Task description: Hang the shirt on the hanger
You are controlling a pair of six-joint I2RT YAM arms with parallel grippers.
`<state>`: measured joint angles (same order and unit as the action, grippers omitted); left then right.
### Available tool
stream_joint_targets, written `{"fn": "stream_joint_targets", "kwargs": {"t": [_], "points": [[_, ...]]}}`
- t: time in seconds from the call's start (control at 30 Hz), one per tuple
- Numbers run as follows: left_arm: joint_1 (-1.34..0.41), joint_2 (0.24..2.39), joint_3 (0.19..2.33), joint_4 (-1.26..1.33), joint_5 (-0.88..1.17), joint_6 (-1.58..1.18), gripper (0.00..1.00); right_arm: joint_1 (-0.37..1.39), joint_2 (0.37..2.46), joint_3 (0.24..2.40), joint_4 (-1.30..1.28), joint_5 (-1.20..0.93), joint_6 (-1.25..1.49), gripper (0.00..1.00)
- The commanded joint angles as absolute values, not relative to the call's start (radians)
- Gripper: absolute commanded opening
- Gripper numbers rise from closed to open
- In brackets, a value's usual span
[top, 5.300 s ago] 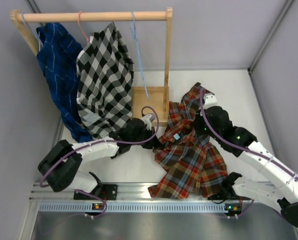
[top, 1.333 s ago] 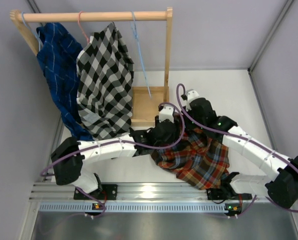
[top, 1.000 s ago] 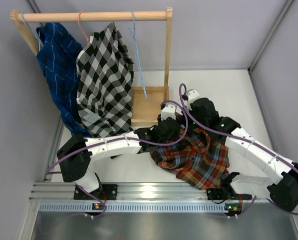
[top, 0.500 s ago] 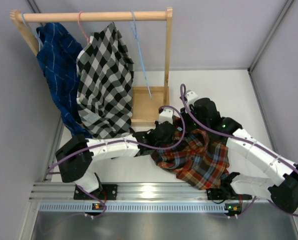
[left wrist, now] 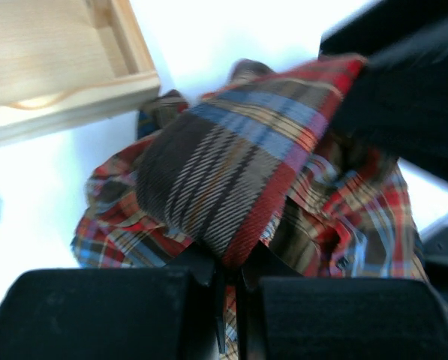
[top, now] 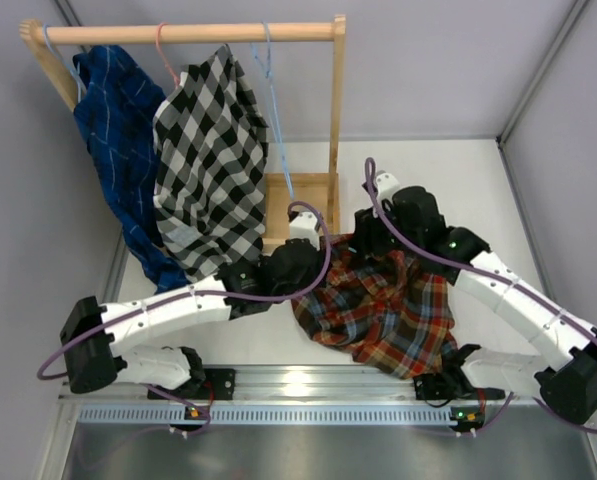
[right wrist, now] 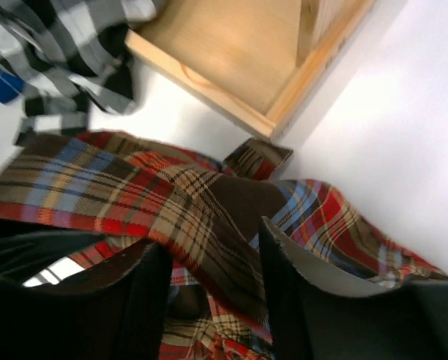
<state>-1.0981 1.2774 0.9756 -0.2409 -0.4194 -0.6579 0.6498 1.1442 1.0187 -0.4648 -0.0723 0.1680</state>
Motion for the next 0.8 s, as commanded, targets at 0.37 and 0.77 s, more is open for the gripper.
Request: {"fn": "stream_joint_targets", "kwargs": {"t": [0.37, 0.77], "points": [[-1.089, 1.137, 0.79, -0.058, -0.218, -0.656, 0.0, 0.744, 1.275, 1.659, -0.537, -0.066, 0.275, 0.64], [-1.088, 1.126, 0.681, 0.048, -0.264, -0.71, 0.0, 0.911, 1.675, 2.123, -0.695, 0.322, 0.134, 0.56]]}}
